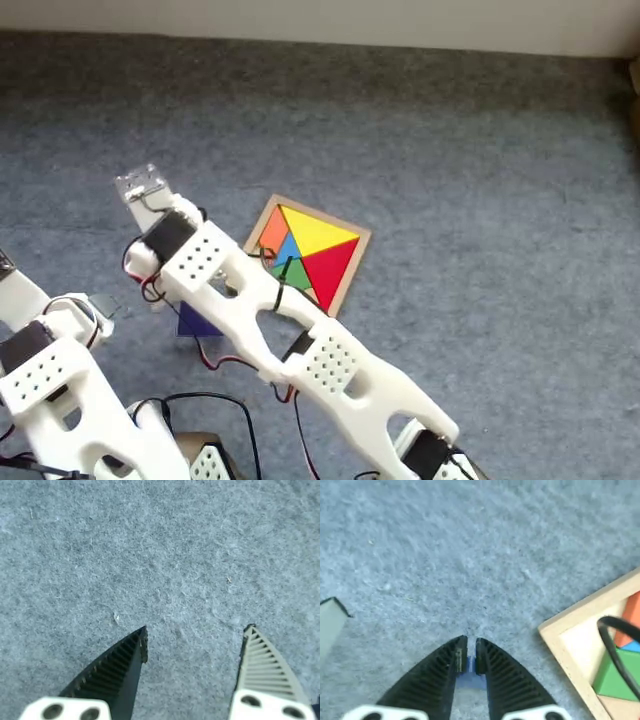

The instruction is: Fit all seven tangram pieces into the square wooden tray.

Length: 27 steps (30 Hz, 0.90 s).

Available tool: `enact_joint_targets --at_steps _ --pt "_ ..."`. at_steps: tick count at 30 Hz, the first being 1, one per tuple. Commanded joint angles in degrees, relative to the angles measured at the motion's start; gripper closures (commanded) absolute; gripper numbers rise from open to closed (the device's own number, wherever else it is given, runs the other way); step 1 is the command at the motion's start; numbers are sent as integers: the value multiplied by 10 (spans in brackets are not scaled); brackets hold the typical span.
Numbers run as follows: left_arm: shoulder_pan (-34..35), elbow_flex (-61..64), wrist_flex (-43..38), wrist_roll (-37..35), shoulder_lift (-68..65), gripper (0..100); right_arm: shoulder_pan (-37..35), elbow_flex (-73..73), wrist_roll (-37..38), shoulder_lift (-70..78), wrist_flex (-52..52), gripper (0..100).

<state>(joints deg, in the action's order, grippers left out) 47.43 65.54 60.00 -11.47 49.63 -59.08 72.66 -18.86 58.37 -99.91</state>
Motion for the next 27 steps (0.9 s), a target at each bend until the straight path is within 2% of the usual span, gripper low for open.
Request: enact_joint_targets --at_steps 1,5,7,12,16,21,27 --pt "7 -14 -8 -4 11 702 50 35 13 -10 -12 993" --pt "7 -14 -8 -4 11 702 101 36 101 -10 -12 993" --pt "7 -14 -8 -4 11 702 117 36 119 -10 -12 993" --pt "7 -14 -8 -4 11 702 115 36 120 -15 -13 993" --pt "7 -14 -8 -4 11 702 101 22 117 -78 -14 993" --pt "6 -14 -8 -4 11 702 94 -147 117 -211 -12 994" --pt "4 -14 -8 -4 11 702 4 -349 116 -304 25 994"
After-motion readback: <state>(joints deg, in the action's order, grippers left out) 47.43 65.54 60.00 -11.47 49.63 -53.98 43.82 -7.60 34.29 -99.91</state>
